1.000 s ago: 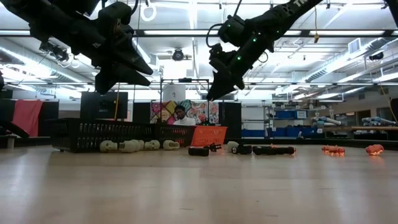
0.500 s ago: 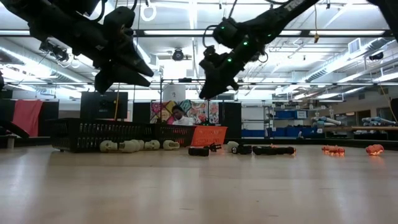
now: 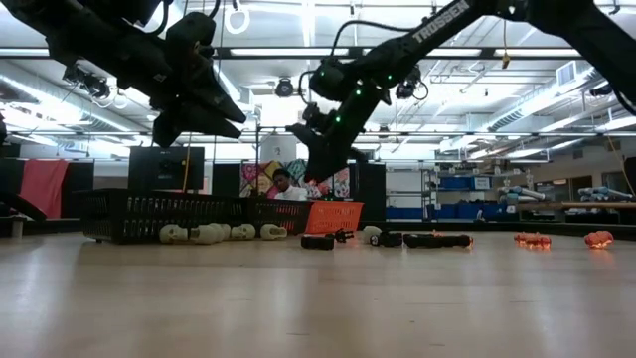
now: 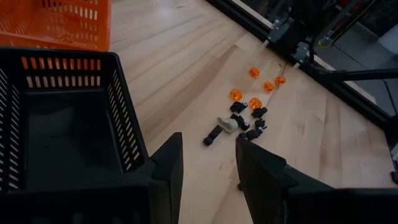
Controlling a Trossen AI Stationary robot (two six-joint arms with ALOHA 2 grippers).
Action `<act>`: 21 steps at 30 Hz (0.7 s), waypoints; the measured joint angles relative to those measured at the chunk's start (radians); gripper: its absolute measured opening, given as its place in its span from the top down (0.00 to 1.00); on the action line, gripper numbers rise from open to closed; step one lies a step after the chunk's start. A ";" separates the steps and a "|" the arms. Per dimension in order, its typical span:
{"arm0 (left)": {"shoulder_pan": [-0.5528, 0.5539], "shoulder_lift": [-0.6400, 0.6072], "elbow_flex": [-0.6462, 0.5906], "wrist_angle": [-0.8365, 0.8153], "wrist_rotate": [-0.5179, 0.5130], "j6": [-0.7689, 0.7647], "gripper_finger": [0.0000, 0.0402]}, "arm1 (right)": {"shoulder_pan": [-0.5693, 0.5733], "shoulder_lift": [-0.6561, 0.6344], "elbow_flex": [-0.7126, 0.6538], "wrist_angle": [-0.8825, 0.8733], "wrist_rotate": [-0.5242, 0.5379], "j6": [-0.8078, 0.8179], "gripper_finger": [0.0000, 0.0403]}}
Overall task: Sort Halloween decoration
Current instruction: Put the orange pumpkin toy into the orange bin, then put the white skull toy into the top black bin
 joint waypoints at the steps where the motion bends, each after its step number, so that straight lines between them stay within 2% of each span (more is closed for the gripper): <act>1: 0.000 0.000 0.000 0.001 0.000 -0.001 0.69 | -0.002 0.007 0.000 -0.005 -0.008 0.009 0.73; 8: 0.000 0.000 0.000 -0.001 0.000 -0.003 0.69 | -0.029 0.043 0.001 -0.022 -0.112 0.033 0.71; 17: 0.000 0.000 0.000 -0.001 0.000 -0.001 0.69 | -0.057 0.045 0.000 -0.059 -0.231 0.048 0.55; 21: 0.001 0.000 0.000 0.007 0.002 0.021 0.69 | -0.059 0.012 -0.001 -0.085 -0.226 0.048 0.52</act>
